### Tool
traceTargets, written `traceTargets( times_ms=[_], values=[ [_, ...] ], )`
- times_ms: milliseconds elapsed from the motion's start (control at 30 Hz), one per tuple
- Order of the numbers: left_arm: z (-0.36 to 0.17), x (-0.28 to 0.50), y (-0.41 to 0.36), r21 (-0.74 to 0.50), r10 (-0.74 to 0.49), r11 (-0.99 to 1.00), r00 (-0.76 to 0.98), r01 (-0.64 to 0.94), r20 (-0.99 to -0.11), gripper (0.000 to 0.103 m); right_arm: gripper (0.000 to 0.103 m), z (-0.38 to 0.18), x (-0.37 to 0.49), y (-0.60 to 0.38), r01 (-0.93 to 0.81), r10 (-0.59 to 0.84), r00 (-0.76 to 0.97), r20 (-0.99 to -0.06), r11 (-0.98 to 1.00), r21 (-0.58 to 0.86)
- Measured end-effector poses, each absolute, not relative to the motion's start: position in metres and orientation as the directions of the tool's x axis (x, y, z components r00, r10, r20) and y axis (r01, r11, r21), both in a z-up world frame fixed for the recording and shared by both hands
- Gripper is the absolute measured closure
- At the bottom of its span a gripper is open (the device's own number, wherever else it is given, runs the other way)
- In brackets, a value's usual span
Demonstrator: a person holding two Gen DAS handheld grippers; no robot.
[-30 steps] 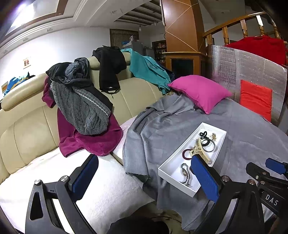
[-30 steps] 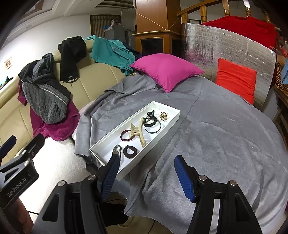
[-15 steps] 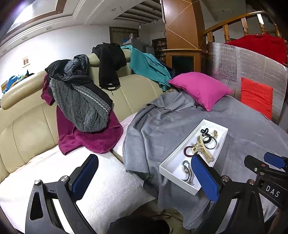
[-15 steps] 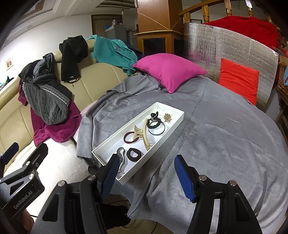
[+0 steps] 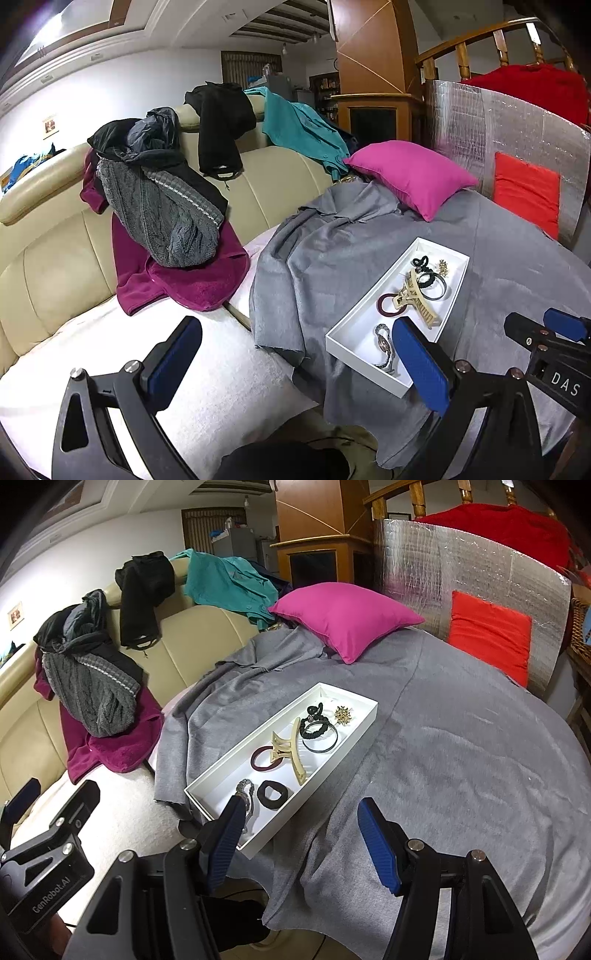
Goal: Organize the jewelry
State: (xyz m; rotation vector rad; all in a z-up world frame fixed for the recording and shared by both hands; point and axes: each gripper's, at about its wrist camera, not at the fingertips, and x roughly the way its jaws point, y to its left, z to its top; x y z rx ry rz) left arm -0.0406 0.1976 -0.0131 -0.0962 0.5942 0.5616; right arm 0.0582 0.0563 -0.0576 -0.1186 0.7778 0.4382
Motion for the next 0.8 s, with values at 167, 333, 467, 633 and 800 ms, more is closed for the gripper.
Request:
traceTargets(
  times_ms=[167, 333, 467, 633, 800],
  values=[
    [-0.0132, -0.0402, 0.1997, 0.072, 0.472, 0.847, 0.684, -0.526, -0.556, 0.001, 0.036, -0.0574, 0.0578, 0.0568, -0.423, 0.337, 0.628, -0.702, 0.904, 0.056],
    [-0.0141, -0.0400, 0.1997, 0.069, 0.472, 0.846, 0.682, -0.528, -0.558, 0.001, 0.036, -0.0580, 0.0567, 0.0591, -0.422, 0.337, 0.625, -0.704, 0.905, 0.058],
    [-0.0145, -0.0405, 0.1994, 0.070, 0.473, 0.846, 0.682, -0.529, -0.558, 0.001, 0.036, -0.0581, 0.0569, 0.0589, -0.421, 0.338, 0.626, -0.703, 0.905, 0.060],
    [-0.0139, -0.0410, 0.1993, 0.069, 0.472, 0.846, 0.681, -0.529, -0.560, 0.001, 0.036, -0.0579, 0.0571, 0.0590, -0.423, 0.340, 0.623, -0.704, 0.904, 0.063],
    [-0.0137, -0.0406, 0.1995, 0.071, 0.473, 0.845, 0.680, -0.530, -0.561, 0.001, 0.036, -0.0573, 0.0568, 0.0615, -0.425, 0.337, 0.624, -0.705, 0.904, 0.056]
  ],
)
